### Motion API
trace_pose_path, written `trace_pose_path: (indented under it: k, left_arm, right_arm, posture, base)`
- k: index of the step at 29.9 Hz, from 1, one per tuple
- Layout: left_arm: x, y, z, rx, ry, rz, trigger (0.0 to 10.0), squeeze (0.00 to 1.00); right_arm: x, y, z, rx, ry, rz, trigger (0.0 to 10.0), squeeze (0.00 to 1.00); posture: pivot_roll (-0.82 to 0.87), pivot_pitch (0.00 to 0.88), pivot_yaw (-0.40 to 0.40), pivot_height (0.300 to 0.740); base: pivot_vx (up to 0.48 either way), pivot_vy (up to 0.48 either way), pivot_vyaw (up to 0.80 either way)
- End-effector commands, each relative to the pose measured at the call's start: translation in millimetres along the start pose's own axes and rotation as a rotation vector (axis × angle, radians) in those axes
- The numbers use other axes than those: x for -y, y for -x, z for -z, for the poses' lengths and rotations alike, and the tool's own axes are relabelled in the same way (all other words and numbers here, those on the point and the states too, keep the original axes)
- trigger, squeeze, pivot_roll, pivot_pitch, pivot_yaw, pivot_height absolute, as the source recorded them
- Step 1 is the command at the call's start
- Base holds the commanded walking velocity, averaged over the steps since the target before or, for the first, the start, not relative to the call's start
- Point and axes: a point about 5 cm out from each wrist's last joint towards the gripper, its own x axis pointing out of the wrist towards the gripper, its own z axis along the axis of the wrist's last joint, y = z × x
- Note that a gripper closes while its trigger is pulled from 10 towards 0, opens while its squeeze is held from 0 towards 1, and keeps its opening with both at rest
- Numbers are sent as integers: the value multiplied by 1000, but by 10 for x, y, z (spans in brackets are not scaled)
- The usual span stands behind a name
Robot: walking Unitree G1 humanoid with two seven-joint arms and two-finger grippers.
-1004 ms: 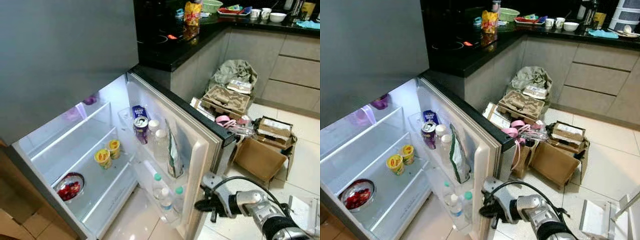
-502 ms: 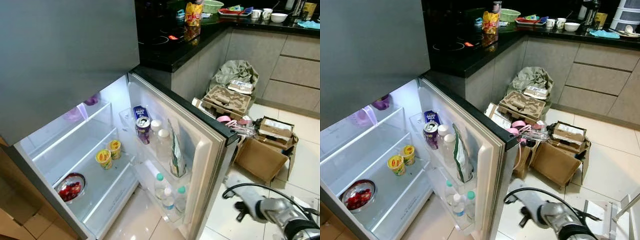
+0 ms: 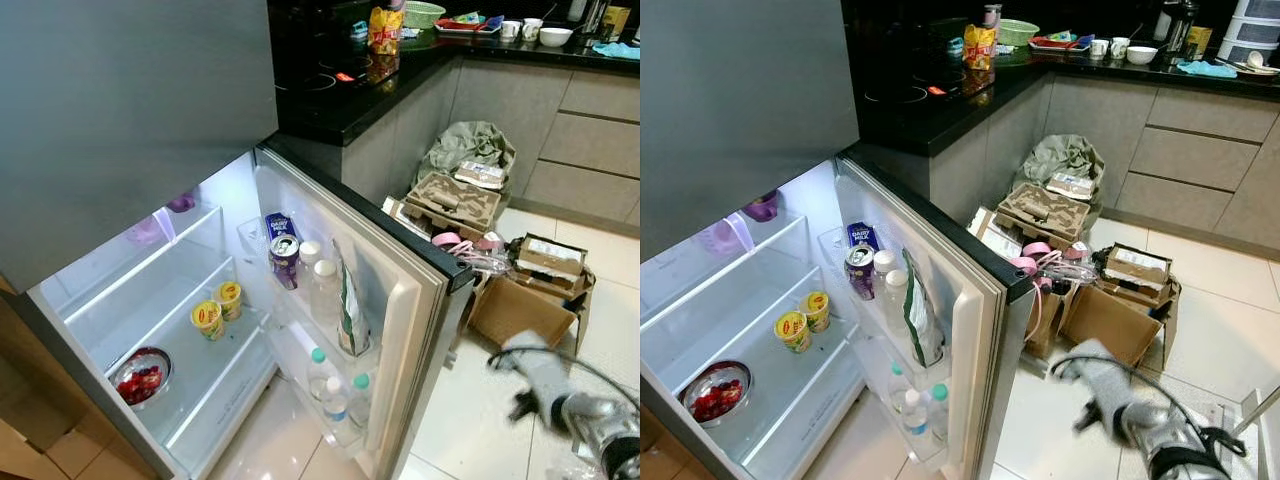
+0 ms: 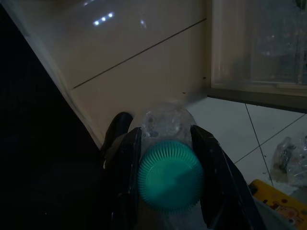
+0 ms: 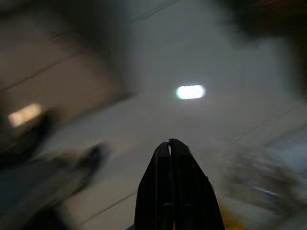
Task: Restocking fridge
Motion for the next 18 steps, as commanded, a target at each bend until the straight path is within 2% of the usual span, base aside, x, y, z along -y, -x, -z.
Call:
trace_pose_path:
  k: [1,2,3,6,7,9,10,12,13,16,18]
  left_arm:
    - [-117,42,116,-65,-8,-39,10000,0]
    - [-116,41,112,-65,-8,-39,10000,0]
    - [-116,41,112,-65,-8,-39,10000,0]
    - [-100,34,101,-66,-8,-37,10000,0]
    - [-100,34,101,-66,-8,-37,10000,0]
    - [-90,29,88,-65,-8,-37,10000,0]
    - [-90,29,88,-65,-8,-37,10000,0]
    - [-86,27,84,-64,-8,-36,10000,0]
    - [-86,27,84,-64,-8,-35,10000,0]
    - [-86,27,86,-64,-7,-35,10000,0]
    - [-87,28,90,-65,-6,-34,10000,0]
  right_arm:
    - [-93,-22,24,-14,39,-115,10000,0]
    - [-163,-37,18,-5,74,-197,10000,0]
    - [-163,-37,18,-5,74,-197,10000,0]
    - [-383,-73,-137,87,140,-453,10000,0]
    - [-383,-73,-137,87,140,-453,10000,0]
    - [-515,-77,-294,176,172,-587,10000,0]
    - [-515,-77,-294,176,172,-587,10000,0]
    - [-677,-74,-535,306,194,-711,10000,0]
    - [-731,-77,-640,362,201,-737,10000,0]
    - [-759,-90,-720,404,198,-733,10000,0]
    - [-746,-126,-924,514,178,-624,10000,0]
  posture:
    - [-111,0,7,740]
    - [-112,0,8,740]
    - [-112,0,8,740]
    - [-114,0,8,740]
    - [-114,0,8,740]
    - [-118,0,8,740]
    - [-118,0,8,740]
    - [-118,0,8,740]
    - [-119,0,7,740]
    - [-119,0,7,740]
    - [-119,0,7,740]
  base:
    - [0,0,0]
    - [0,0,0]
    - [0,0,0]
    - [0,0,0]
    - [0,0,0]
    - [0,0,0]
    - [0,0,0]
    - [0,0,0]
    - [0,0,0]
    - [0,0,0]
    - [0,0,0]
